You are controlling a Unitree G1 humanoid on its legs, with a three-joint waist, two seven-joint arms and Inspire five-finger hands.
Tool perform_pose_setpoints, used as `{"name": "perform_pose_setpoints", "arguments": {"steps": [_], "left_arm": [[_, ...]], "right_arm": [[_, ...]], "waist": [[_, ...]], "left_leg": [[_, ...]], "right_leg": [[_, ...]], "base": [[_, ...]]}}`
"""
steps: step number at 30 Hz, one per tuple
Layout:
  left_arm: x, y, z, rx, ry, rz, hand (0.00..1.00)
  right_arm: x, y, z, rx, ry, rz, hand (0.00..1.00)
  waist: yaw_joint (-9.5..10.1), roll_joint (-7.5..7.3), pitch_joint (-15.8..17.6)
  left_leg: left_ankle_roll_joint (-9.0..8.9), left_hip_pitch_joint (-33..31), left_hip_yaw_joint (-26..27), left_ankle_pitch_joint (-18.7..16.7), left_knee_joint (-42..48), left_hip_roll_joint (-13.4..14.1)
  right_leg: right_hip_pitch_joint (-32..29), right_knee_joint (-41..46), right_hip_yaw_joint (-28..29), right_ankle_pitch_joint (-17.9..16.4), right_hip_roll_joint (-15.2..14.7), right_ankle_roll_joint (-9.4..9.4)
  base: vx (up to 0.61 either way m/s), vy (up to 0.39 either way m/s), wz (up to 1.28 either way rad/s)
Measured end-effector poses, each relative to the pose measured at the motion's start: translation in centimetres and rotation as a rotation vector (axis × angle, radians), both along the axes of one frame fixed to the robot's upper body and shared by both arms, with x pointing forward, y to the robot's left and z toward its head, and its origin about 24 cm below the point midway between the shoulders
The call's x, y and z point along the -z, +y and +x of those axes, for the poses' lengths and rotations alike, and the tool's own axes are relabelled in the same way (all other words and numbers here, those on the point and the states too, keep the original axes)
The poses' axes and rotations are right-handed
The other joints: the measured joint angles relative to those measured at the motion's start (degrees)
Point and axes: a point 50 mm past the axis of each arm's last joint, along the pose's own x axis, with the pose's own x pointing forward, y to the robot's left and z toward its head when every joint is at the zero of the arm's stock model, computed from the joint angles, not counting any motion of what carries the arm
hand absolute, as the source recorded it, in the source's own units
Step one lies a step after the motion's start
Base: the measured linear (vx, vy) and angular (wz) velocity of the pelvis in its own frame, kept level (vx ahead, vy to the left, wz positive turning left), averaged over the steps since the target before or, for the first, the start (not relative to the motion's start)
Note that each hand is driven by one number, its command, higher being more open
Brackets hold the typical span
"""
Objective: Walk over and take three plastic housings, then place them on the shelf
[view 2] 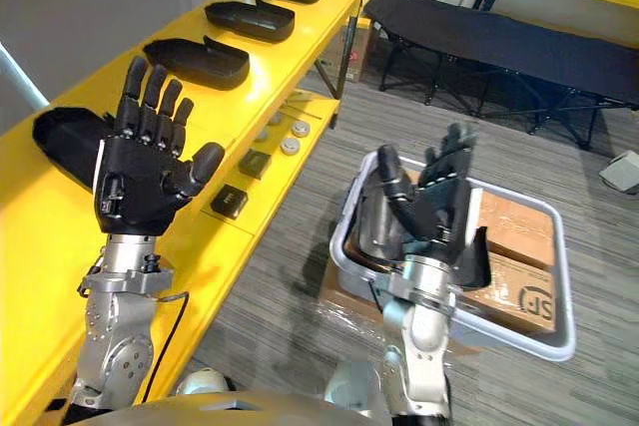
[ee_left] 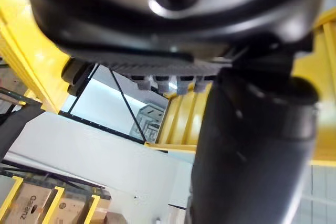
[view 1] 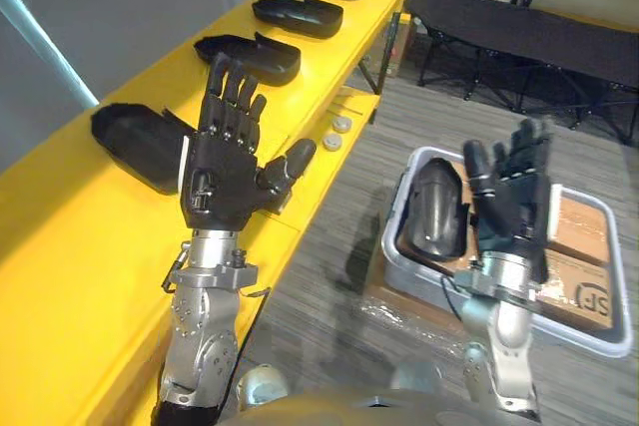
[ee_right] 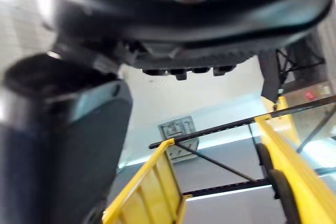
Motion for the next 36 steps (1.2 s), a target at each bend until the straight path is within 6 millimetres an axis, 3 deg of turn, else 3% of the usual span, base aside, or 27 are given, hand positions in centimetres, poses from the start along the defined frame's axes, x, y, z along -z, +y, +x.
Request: {"name": "perform_pose_setpoints", "arguments": {"steps": [2,3,4,5,7,9,10,11,12,13,14,16,17,19,23,26,29,33,36], "left_arm": [[0.5,0.2,-0.1,-0.003,0.025,-0.012,1.00],[0.9,0.5,-0.2,-0.008,0.039,-0.023,1.00],[1.7,0.6,-0.1,-0.020,0.076,-0.042,1.00],[2.0,0.5,0.0,-0.026,0.096,-0.063,1.00],[2.8,-0.7,0.1,-0.014,0.149,-0.141,1.00],[2.9,-1.2,0.2,0.005,0.168,-0.165,1.00],[3.0,-1.3,0.2,0.006,0.172,-0.168,1.00],[3.1,-1.4,0.2,0.011,0.174,-0.170,1.00],[3.1,-1.6,0.1,0.023,0.171,-0.171,1.00],[3.1,-1.8,0.0,0.031,0.171,-0.170,1.00],[3.2,-1.9,0.0,0.035,0.175,-0.165,1.00],[3.1,-1.8,0.0,0.029,0.171,-0.169,1.00],[3.1,-1.7,0.1,0.027,0.170,-0.163,1.00],[3.5,-1.6,0.2,0.028,0.187,-0.148,1.00],[3.2,-1.1,0.4,0.013,0.176,-0.058,1.00],[2.9,-0.2,0.9,-0.043,0.182,0.004,1.00],[2.1,0.3,1.5,-0.048,0.144,0.027,1.00],[1.8,0.0,1.8,-0.012,0.137,0.045,1.00],[2.1,-0.2,1.9,0.016,0.161,0.061,1.00]], "right_arm": [[0.9,0.5,0.0,-0.012,0.061,-0.008,1.00],[1.4,0.7,-0.2,-0.021,0.096,-0.019,1.00],[1.8,0.4,-0.4,-0.034,0.134,-0.039,1.00],[2.0,0.1,-0.5,-0.037,0.154,-0.055,1.00],[2.5,-2.0,-1.0,-0.022,0.225,-0.125,1.00],[2.3,-4.1,-1.3,0.030,0.241,-0.152,1.00],[2.0,-5.1,-1.5,0.059,0.233,-0.170,1.00],[1.7,-5.7,-1.6,0.073,0.228,-0.183,1.00],[1.3,-6.4,-1.5,0.083,0.214,-0.187,1.00],[1.1,-6.6,-1.5,0.084,0.211,-0.197,1.00],[1.2,-6.6,-1.6,0.076,0.219,-0.200,1.00],[1.5,-6.0,-1.5,0.054,0.232,-0.199,1.00],[1.7,-5.6,-1.4,0.038,0.244,-0.200,1.00],[2.4,-5.2,-1.5,0.034,0.299,-0.217,1.00],[4.1,-6.5,-1.4,0.117,0.405,-0.185,1.00],[6.5,-8.3,-1.1,0.232,0.543,-0.153,1.00],[8.0,-10.4,0.7,0.364,0.637,-0.119,1.00],[4.7,-13.0,4.4,0.429,0.576,-0.187,1.00],[0.5,-15.0,7.0,0.493,0.484,-0.245,1.00]], "waist": [[-0.04,-0.98,-0.48],[-0.19,-1.50,-0.53],[-0.54,-0.51,-0.81],[-0.83,0.10,-1.14],[-3.56,1.55,-1.42],[-5.56,0.95,-0.77],[-5.49,-0.11,0.06],[-5.15,0.32,-0.05],[-4.62,1.14,-0.08],[-4.53,1.87,-0.24],[-4.50,2.60,-0.70],[-4.61,2.73,-0.90],[-4.54,2.60,-0.80],[-4.29,1.23,-0.02],[-3.71,-0.36,0.39],[-3.33,-1.19,1.14],[-1.77,-1.76,4.73],[-0.06,-0.20,9.26],[1.61,0.82,11.62]], "left_leg": [[-2.75,-0.71,0.01,1.71,0.87,2.75],[-4.74,-0.79,-0.38,2.78,1.26,4.31],[-5.78,-0.30,-1.76,5.00,-0.86,6.26],[-5.97,0.11,-2.37,6.37,-2.73,7.06],[-3.97,0.70,-4.31,12.86,-7.79,9.14],[1.97,-2.89,-7.42,20.48,-2.19,10.70],[1.18,-5.53,-9.14,17.68,2.40,10.49],[-0.74,-5.93,-10.14,14.85,3.11,9.26],[-1.78,-6.18,-11.75,10.86,2.60,5.11],[-1.30,-6.57,-12.68,9.07,2.05,1.76],[0.33,-6.14,-11.99,5.79,0.40,-0.86],[-0.54,-3.93,-14.37,4.05,-4.87,-2.64],[-2.40,-2.36,-13.64,4.02,-8.53,-4.01],[-3.04,-1.09,-12.13,4.84,-10.60,-5.48],[-2.81,-2.44,-12.10,4.72,-10.16,-6.45],[-2.35,-4.55,-13.55,4.59,-8.99,-6.60],[-1.91,-10.25,-16.49,4.17,-4.87,-6.59],[-1.83,-15.80,-19.41,3.62,-0.72,-6.45],[-1.61,-18.78,-21.27,3.82,1.16,-6.32]], "right_leg": [[2.11,-7.60,0.72,1.68,-0.58,2.52],[3.87,-13.57,0.52,2.08,0.62,8.51],[5.70,-16.83,-0.84,-1.21,3.31,13.10],[5.71,-17.81,-1.57,-2.32,4.69,13.31],[5.80,-19.37,-3.17,-4.08,8.42,11.89],[7.43,-22.03,-3.82,-4.32,9.78,10.49],[8.88,-24.58,-3.45,-4.03,9.74,9.65],[8.91,-25.43,-2.77,-3.62,9.63,9.06],[8.49,-26.19,-1.41,-3.10,9.71,8.39],[8.00,-26.29,-0.45,-2.99,9.79,8.32],[7.08,-26.03,0.58,-2.97,10.19,8.34],[4.62,-24.92,1.68,-2.63,10.45,8.92],[3.41,-24.99,2.34,-1.90,9.61,9.83],[2.80,-25.62,1.99,-0.01,8.25,10.25],[3.28,-30.05,-0.52,5.16,7.40,10.46],[4.16,-32.38,-3.13,7.67,7.36,10.20],[3.73,-35.10,-6.15,8.96,7.50,10.27],[2.88,-37.35,-8.82,9.92,8.12,10.33],[1.62,-37.29,-9.56,10.58,8.69,10.15]], "base": [[-0.01,-0.528,-0.37],[0.01,-0.521,-0.56],[0.02,-0.534,-0.62],[0.06,-0.533,-0.53],[0.09,-0.452,-0.20],[0.06,-0.361,-0.20],[0.03,-0.277,-0.43],[0.01,-0.112,-0.80],[0.00,0.006,-0.82],[0.02,0.059,-0.92],[0.03,0.052,-0.58],[0.04,0.035,-0.54],[0.03,0.064,-0.51],[-0.02,0.117,-0.37],[-0.04,0.098,-0.07],[-0.08,0.070,0.24],[-0.14,0.025,0.32],[-0.17,-0.006,0.25],[-0.10,0.003,0.15]]}}
